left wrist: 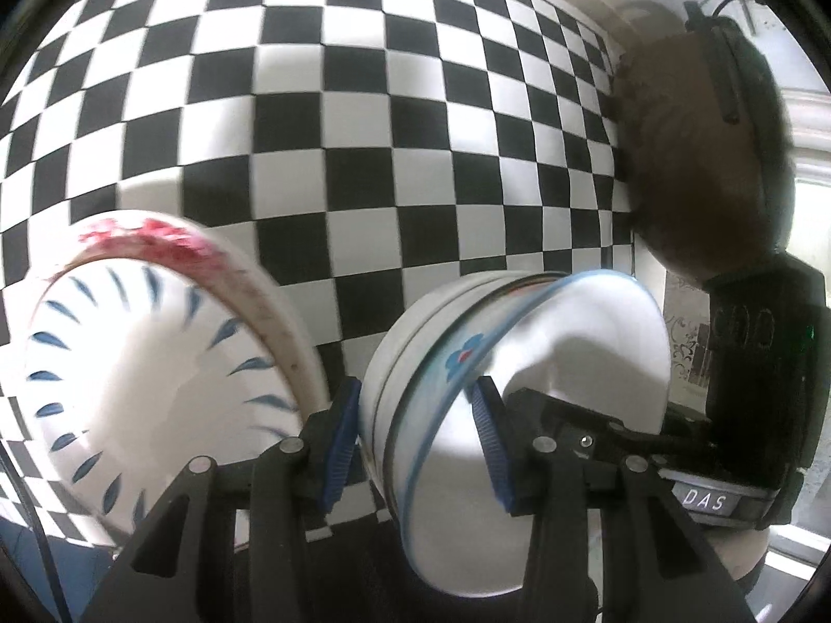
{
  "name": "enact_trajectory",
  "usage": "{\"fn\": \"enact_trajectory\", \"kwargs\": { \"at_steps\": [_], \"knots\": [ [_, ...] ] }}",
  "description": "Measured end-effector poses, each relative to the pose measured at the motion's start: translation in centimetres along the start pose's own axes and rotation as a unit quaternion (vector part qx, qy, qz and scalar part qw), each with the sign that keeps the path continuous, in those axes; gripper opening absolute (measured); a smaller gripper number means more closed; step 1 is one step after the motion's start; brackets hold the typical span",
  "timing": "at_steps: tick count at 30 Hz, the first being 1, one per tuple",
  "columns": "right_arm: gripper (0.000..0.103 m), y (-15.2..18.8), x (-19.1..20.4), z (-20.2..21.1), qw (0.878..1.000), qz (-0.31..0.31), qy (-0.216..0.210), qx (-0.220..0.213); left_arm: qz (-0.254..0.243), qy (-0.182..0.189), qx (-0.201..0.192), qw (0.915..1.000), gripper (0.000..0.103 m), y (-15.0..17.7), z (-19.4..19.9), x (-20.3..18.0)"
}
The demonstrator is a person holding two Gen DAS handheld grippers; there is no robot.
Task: Organize plates and bowls
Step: 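Lift the bowl stack with both tools and carry it over the plate stack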
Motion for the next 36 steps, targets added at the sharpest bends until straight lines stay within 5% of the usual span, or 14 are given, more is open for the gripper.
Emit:
{"fn": "enact_trajectory", "kwargs": {
  "at_steps": [18,26,36],
  "knots": [
    [0.046,0.0,11.1,-7.9,0.994,0.094,0.007,0.063,0.107,-0.007,-0.046,0.9931,0.040,1.7,4.7,11.5],
    [0.046,0.2,13.3,-13.6,0.988,0.119,0.020,0.093,0.150,-0.007,-0.049,0.9875,0.040,2.6,3.9,15.8],
    [0.046,-0.1,14.0,-15.3,0.986,0.137,0.033,0.090,0.148,-0.012,-0.058,0.9873,0.040,2.5,3.5,16.9]
  ]
}}
Point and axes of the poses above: each gripper's, at about its wrist camera, not at the fingertips, and z roughly against the way its jaws point, x to its left, y to its underside, the point moved 10 cm from there along -z, roughly the way its jaws point, and after that the axes turned 6 degrees about -y, right-handed, at the moved point
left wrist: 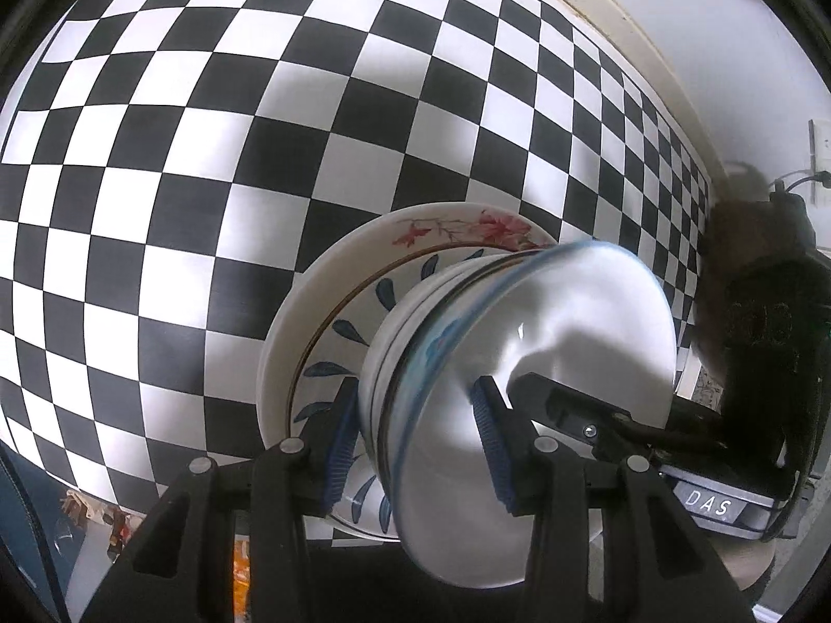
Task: Organize plates and bowls
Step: 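Lift the bowl stack with both tools and carry it over the plate stack, then lower the bowl stack onto the plates and open both tools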
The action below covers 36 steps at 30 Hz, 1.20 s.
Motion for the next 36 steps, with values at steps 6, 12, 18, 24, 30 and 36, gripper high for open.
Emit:
{"fn": "enact_trajectory", "kwargs": {
  "at_steps": [6,12,18,24,30,36],
  "knots": [
    [0.045,0.2,-0.3,0.2,1.000,0.003,0.009,-0.005,-0.016,-0.011,-0.004,0.9998,0.040,0.0,-0.1,-0.2],
    [0.044,0.3,-0.2,0.5,1.000,0.013,0.023,-0.012,-0.027,-0.040,-0.016,0.9987,0.042,-0.1,0.4,-0.3],
    [0.044,0.4,0.8,2.7,0.996,0.046,0.065,-0.037,-0.044,-0.088,-0.051,0.9938,0.042,0.3,2.0,0.3],
    [0.045,1.6,3.1,5.8,0.985,0.097,0.125,-0.069,-0.076,-0.157,-0.122,0.9771,0.068,1.1,5.0,0.7],
    [0.081,3.9,5.1,8.6,0.974,0.123,0.157,-0.104,-0.077,-0.170,-0.194,0.9630,0.094,2.4,8.4,0.3],
    [0.087,6.5,5.7,12.5,0.955,0.128,0.213,-0.162,-0.071,-0.178,-0.258,0.9469,0.094,4.0,12.1,-0.1]
  ]
}}
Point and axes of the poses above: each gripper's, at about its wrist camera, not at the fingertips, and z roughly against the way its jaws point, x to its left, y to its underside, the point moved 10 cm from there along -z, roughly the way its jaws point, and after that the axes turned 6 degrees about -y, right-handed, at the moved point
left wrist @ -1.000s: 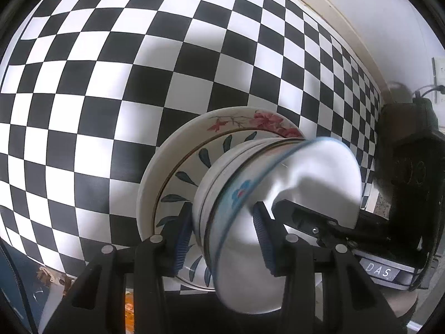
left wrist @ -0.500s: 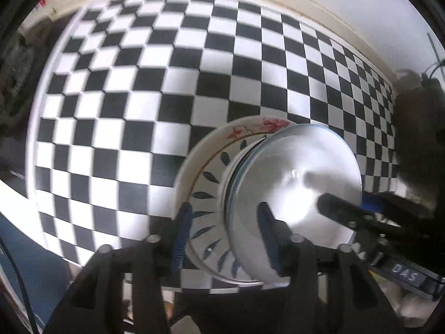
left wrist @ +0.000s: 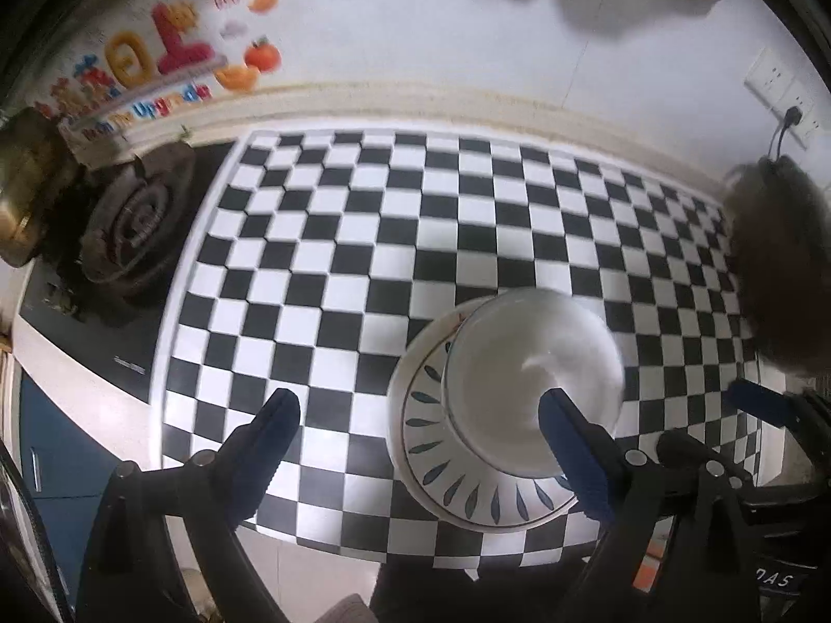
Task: Organize plates and bowls
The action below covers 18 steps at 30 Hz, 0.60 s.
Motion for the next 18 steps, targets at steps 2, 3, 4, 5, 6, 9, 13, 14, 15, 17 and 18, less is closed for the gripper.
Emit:
{"fn": "enact_trajectory", "kwargs": {
  "at_steps": [2,3,4,5,6,9,13,14,15,17,18],
  "knots": [
    [0.090,0.4,-0.3,1.5,1.000,-0.008,0.008,-0.016,0.001,-0.003,-0.018,0.9998,0.095,0.0,1.7,-0.1],
    [0.090,0.5,-0.4,2.3,1.000,-0.011,0.014,-0.025,-0.001,-0.004,-0.024,0.9997,0.095,-0.1,2.1,-0.1],
    [0.092,0.6,-0.6,3.2,0.999,-0.014,0.023,-0.038,-0.003,-0.007,-0.031,0.9995,0.095,0.0,2.8,0.0],
    [0.092,0.6,-0.7,3.9,0.998,-0.017,0.028,-0.046,-0.003,-0.007,-0.039,0.9992,0.095,0.0,3.5,0.0],
    [0.092,0.7,-0.8,4.7,0.998,-0.019,0.032,-0.056,-0.005,-0.006,-0.044,0.9990,0.095,0.0,4.2,0.0],
    [0.093,1.1,-0.9,6.9,0.996,-0.029,0.036,-0.077,-0.007,-0.005,-0.063,0.9980,0.095,0.1,6.1,0.1],
    [0.093,1.3,-0.7,10.1,0.993,-0.037,0.040,-0.108,0.004,-0.012,-0.101,0.9948,0.095,0.2,9.3,0.5],
    [0.093,1.5,-0.5,11.0,0.992,-0.037,0.040,-0.116,0.006,-0.009,-0.105,0.9944,0.095,0.2,9.9,0.4],
    [0.093,1.6,-0.4,11.8,0.991,-0.038,0.040,-0.124,0.008,0.000,-0.108,0.9941,0.095,0.3,10.6,0.3],
    [0.093,1.7,0.2,13.7,0.988,-0.034,0.039,-0.142,0.011,0.013,-0.114,0.9934,0.096,0.3,11.8,0.0],
    [0.093,1.9,0.5,14.6,0.987,-0.032,0.039,-0.152,0.011,0.013,-0.116,0.9930,0.099,0.4,12.5,-0.1]
  ]
}}
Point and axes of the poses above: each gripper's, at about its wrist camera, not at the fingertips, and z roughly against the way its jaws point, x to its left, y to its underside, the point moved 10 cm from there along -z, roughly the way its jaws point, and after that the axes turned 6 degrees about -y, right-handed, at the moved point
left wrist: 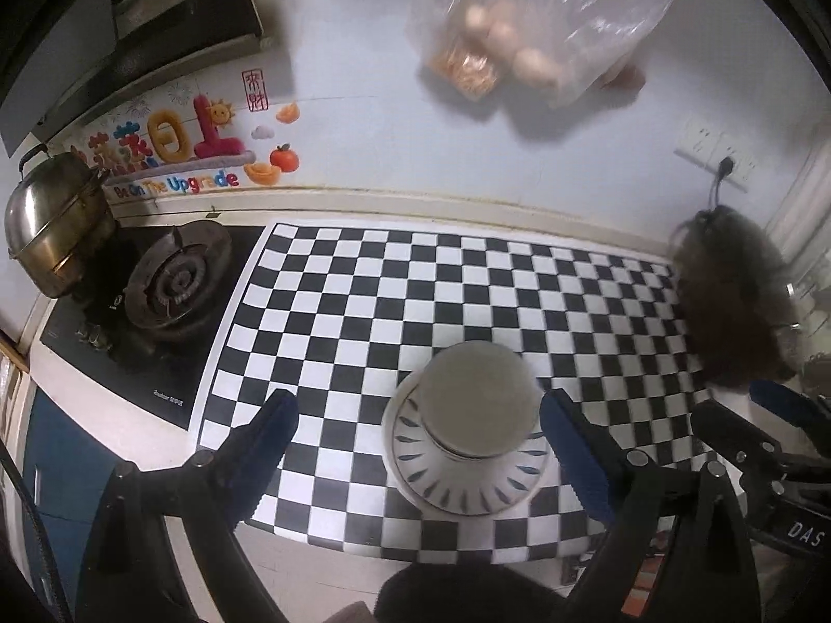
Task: Organize plates and bowls
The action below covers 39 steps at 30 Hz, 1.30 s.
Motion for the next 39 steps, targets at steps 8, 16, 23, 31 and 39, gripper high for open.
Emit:
{"fn": "enact_trajectory", "kwargs": {
  "at_steps": [8,16,23,31,39],
  "knots": [
    [0.093,-0.1,-0.3,6.9,0.998,-0.010,0.017,-0.063,-0.011,-0.009,-0.051,0.9986,0.099,-0.1,5.6,-1.0],
    [0.093,1.9,-0.2,14.3,0.993,0.004,0.043,-0.112,-0.028,-0.009,-0.103,0.9942,0.099,1.3,12.4,-1.7],
    [0.093,5.0,1.3,20.3,0.988,0.022,0.063,-0.142,-0.028,-0.011,-0.124,0.9919,0.099,4.0,17.1,-1.3],
    [0.093,9.1,3.2,24.3,0.987,0.017,0.071,-0.141,-0.027,-0.013,-0.137,0.9901,0.099,7.0,21.5,0.1],
    [0.093,11.7,5.3,27.2,0.984,0.008,0.087,-0.157,-0.037,-0.009,-0.153,0.9875,0.099,8.9,24.1,1.9]
  ]
}}
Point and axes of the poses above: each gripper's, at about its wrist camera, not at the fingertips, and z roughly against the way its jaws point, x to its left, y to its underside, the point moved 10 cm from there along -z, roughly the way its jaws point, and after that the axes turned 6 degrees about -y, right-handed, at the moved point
